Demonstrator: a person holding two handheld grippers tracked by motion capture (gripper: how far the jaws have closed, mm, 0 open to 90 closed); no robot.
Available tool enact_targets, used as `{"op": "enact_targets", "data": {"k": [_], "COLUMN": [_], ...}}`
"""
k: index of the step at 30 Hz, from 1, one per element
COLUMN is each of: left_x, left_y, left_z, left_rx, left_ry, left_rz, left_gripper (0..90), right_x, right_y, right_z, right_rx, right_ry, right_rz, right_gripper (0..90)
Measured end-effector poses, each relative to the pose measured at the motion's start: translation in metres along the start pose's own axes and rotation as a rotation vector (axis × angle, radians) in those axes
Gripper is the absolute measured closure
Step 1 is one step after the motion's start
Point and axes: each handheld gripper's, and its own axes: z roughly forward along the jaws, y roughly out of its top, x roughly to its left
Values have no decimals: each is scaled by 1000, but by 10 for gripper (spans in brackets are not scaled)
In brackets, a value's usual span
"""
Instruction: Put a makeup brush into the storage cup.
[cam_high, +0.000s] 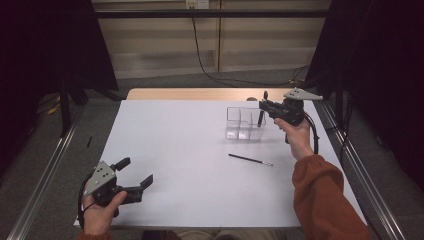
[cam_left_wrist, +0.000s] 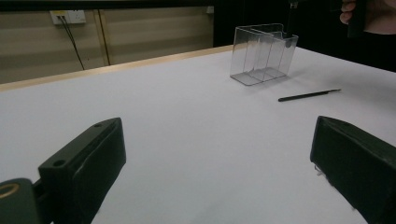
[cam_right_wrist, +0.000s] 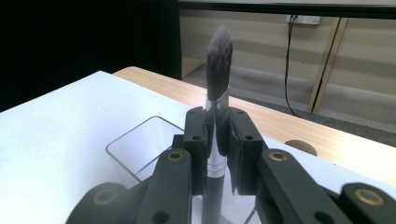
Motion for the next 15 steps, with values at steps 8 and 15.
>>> {"op": "enact_targets", "data": {"k": [8,15], "left_x": [2,1], "left_y": [0,-1], "left_z": [0,1], "left_rx": [-4,3], "left_ry": [5,-2], "left_rz": [1,4], "left_gripper": [36,36], "right_x": [-2,-1], "right_y": [-9,-14], "right_z": [4,7], "right_rx": [13,30], "right_ry": [1,9], "right_rz": [12,24], "right_gripper": [791,791]}}
